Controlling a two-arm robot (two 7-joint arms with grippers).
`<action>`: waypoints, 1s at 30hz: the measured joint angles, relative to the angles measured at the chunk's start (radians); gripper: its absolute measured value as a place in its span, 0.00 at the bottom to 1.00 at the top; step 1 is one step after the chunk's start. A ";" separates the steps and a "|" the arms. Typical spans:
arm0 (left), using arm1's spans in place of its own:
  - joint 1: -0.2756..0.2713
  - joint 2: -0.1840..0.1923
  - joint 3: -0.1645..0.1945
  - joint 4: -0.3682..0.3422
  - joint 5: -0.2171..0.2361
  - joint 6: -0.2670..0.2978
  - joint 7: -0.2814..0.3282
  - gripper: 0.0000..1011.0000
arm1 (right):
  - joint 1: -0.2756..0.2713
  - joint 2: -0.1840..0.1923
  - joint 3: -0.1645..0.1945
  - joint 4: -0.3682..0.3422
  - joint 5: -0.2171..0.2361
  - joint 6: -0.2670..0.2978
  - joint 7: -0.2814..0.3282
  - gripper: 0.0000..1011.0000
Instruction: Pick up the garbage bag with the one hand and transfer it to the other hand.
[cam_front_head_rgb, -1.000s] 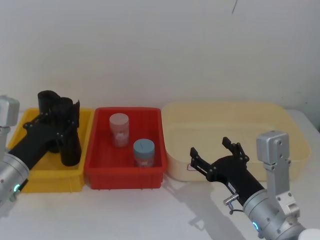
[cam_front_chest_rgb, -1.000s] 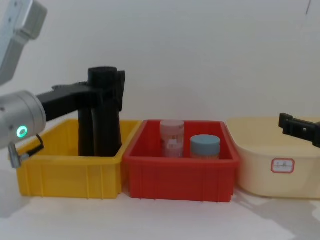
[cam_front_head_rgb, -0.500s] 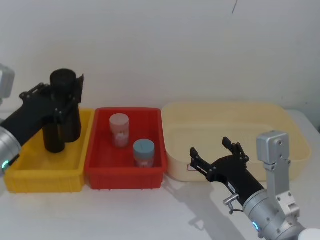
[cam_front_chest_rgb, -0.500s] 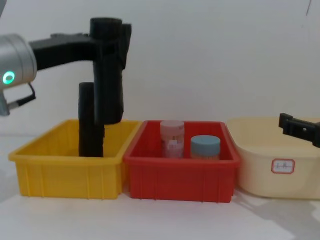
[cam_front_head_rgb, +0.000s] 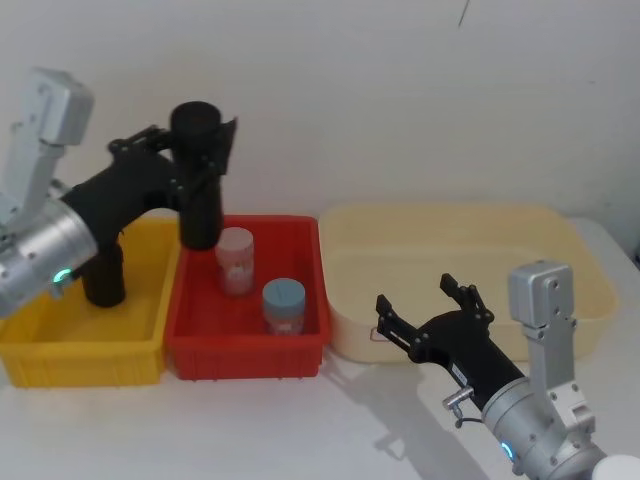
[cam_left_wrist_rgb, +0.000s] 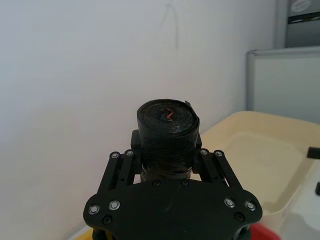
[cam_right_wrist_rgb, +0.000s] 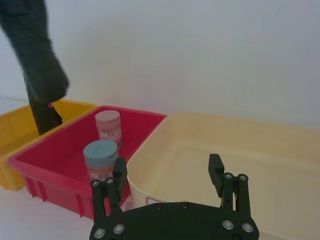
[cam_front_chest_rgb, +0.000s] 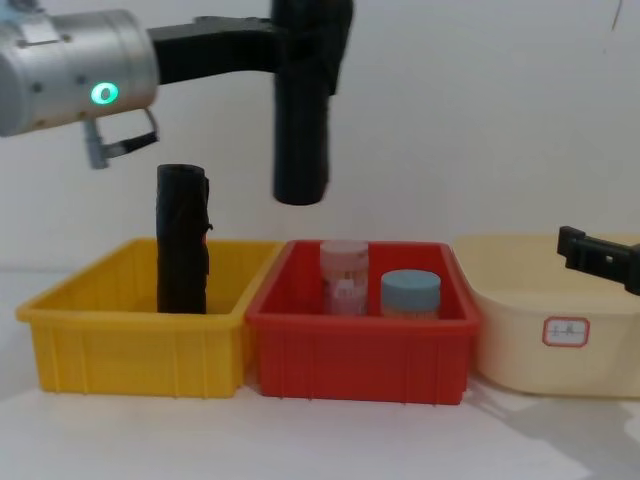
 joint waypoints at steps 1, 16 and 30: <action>-0.019 -0.014 0.010 0.027 -0.004 -0.008 -0.015 0.50 | 0.000 0.000 0.000 0.000 0.000 0.000 0.000 0.99; -0.182 -0.165 0.085 0.334 -0.057 -0.102 -0.158 0.50 | 0.000 0.000 0.000 0.000 0.000 0.000 0.000 0.99; -0.218 -0.239 0.121 0.424 -0.103 -0.123 -0.221 0.50 | 0.000 0.000 0.000 0.000 0.000 0.000 0.000 0.99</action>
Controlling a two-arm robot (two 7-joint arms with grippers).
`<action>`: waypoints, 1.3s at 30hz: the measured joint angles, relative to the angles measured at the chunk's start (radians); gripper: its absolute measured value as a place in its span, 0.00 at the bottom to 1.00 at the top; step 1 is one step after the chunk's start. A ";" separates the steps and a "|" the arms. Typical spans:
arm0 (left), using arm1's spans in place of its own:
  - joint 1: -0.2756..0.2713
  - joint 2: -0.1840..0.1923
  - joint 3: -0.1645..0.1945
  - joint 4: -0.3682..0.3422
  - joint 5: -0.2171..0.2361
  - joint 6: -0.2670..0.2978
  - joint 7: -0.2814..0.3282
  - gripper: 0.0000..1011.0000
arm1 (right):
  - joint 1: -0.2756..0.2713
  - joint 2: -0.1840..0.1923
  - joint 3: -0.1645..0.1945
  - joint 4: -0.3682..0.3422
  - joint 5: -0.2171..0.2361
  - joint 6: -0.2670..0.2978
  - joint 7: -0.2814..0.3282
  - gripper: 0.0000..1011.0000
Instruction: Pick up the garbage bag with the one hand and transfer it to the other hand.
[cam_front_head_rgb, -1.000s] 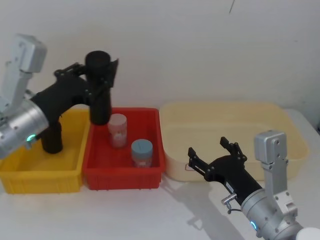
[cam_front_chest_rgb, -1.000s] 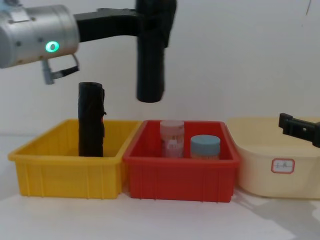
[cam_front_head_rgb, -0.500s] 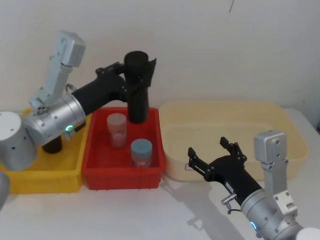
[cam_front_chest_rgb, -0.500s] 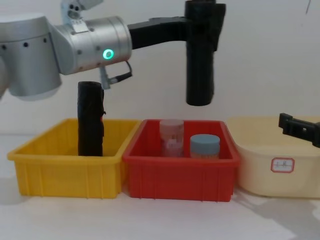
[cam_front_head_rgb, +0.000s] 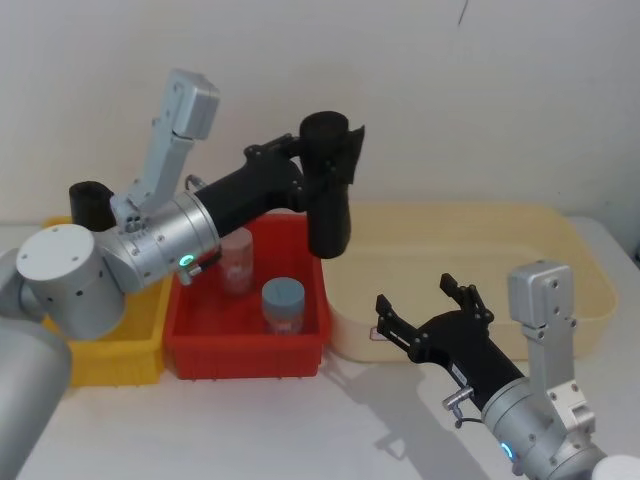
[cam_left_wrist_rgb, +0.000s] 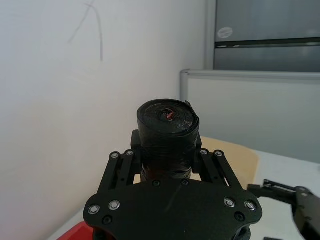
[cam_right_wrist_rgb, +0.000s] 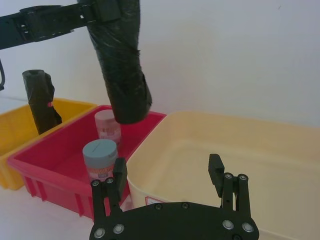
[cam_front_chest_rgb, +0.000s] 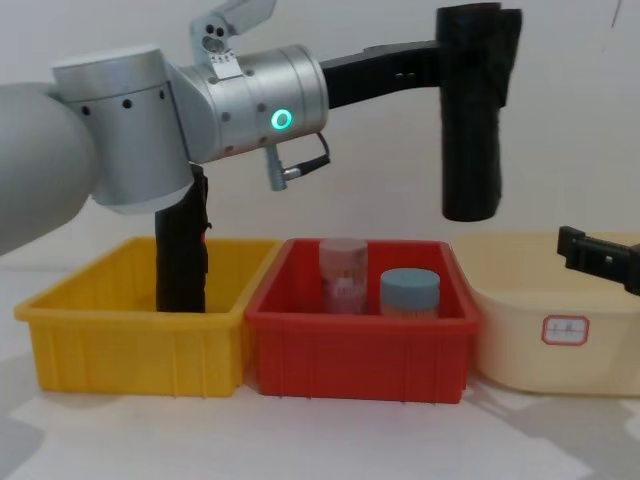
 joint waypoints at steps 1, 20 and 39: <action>0.000 -0.002 0.002 0.000 -0.002 0.000 -0.002 0.50 | 0.000 0.000 0.000 0.000 0.000 0.000 0.000 0.99; 0.016 -0.031 0.041 -0.009 -0.033 0.008 -0.031 0.50 | 0.000 0.000 0.000 0.000 0.000 0.000 0.000 0.99; 0.028 -0.033 0.051 -0.017 -0.049 0.015 -0.028 0.50 | 0.006 -0.005 -0.004 0.000 -0.003 -0.001 0.003 0.99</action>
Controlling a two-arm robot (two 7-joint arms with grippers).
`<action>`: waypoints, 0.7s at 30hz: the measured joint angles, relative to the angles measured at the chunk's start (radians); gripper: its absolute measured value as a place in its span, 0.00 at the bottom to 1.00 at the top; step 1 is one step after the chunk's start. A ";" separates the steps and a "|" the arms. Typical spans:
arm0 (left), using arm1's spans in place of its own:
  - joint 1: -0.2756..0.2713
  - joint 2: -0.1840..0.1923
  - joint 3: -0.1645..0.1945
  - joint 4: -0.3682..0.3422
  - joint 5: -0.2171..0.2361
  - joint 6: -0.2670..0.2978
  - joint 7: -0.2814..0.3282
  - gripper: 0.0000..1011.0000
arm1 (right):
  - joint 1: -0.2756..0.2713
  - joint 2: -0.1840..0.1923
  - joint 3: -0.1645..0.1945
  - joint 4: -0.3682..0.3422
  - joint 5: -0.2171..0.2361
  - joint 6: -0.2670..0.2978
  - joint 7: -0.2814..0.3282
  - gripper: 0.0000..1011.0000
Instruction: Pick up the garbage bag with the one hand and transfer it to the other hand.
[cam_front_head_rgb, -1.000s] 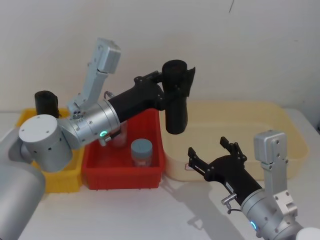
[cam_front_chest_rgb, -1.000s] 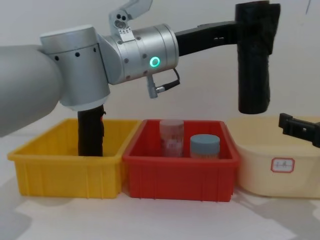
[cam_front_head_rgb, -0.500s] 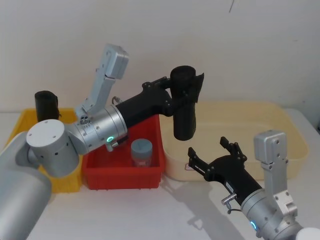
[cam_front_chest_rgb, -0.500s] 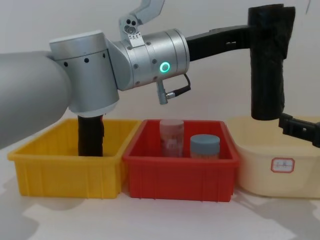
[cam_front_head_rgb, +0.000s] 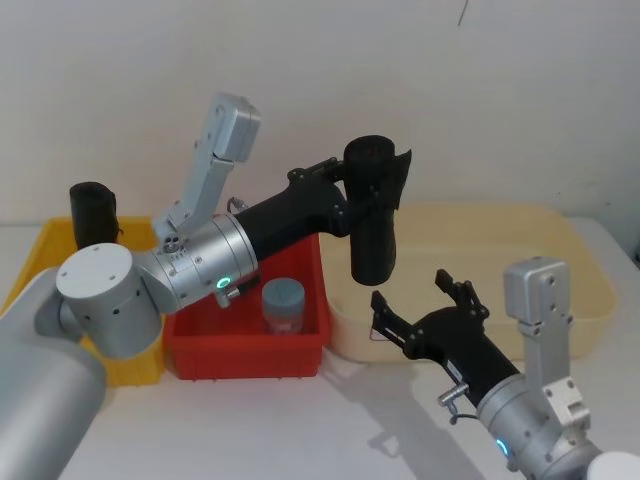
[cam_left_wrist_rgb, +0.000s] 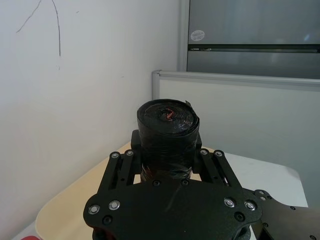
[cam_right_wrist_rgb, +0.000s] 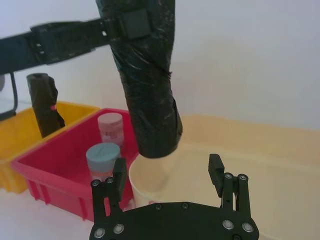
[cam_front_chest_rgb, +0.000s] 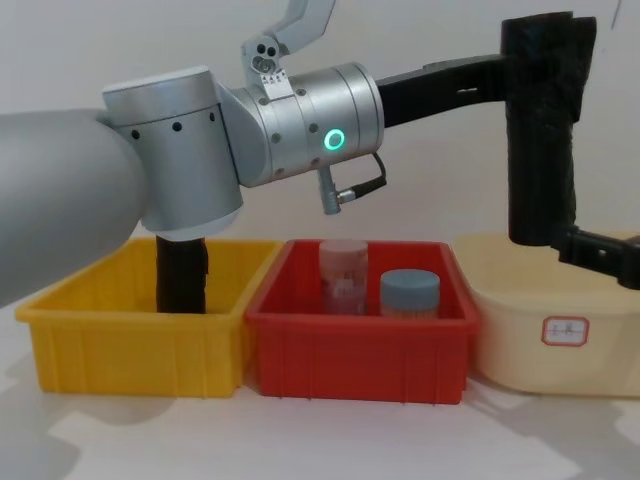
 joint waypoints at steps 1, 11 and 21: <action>0.000 0.000 0.000 0.000 0.000 0.000 0.000 0.50 | 0.003 -0.002 -0.002 0.000 0.000 -0.001 0.002 0.99; 0.002 0.000 0.001 -0.001 -0.002 0.001 0.001 0.50 | 0.036 -0.026 -0.017 0.026 -0.003 0.002 0.018 0.99; 0.003 0.000 0.002 -0.002 -0.003 0.002 0.002 0.50 | 0.079 -0.054 -0.033 0.074 -0.017 0.006 0.027 0.99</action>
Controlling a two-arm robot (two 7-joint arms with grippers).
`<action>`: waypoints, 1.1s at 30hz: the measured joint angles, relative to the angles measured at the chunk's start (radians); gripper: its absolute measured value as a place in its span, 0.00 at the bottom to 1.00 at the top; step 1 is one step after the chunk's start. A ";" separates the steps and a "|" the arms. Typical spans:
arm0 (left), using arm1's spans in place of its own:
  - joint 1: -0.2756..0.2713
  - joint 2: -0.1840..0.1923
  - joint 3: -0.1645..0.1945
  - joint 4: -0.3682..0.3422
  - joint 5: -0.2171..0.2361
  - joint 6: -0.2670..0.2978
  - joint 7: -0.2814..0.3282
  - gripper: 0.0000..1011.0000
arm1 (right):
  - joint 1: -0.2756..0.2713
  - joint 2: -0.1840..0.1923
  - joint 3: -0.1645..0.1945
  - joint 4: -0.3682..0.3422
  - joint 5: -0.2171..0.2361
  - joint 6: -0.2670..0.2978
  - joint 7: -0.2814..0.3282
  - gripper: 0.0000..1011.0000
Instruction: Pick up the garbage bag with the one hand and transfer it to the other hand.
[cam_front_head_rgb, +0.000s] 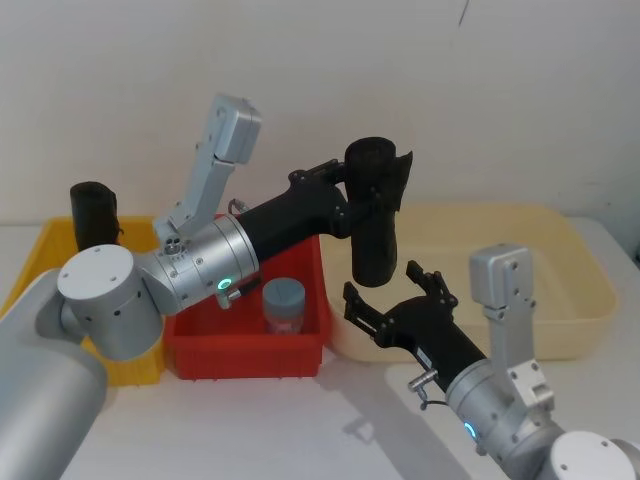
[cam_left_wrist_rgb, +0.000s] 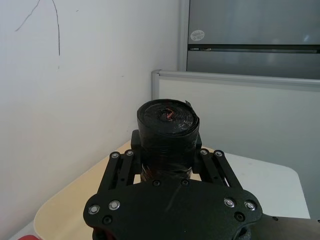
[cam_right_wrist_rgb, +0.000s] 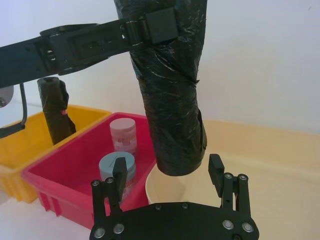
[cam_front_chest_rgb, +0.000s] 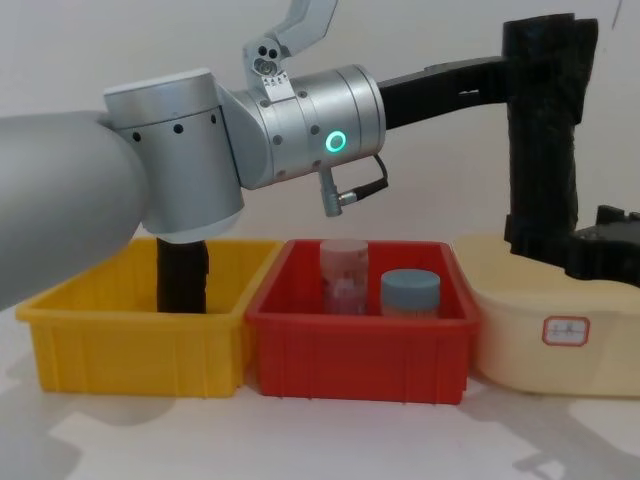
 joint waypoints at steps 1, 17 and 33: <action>0.000 0.000 0.000 0.000 0.000 0.000 0.000 0.50 | 0.003 -0.002 -0.001 0.004 -0.002 0.000 0.000 0.99; 0.001 0.000 0.000 0.000 0.000 0.000 0.000 0.50 | 0.076 -0.048 -0.003 0.088 -0.039 -0.020 -0.019 0.99; 0.000 0.000 0.000 0.000 0.000 0.000 0.000 0.50 | 0.127 -0.079 -0.013 0.123 -0.079 0.000 -0.026 0.97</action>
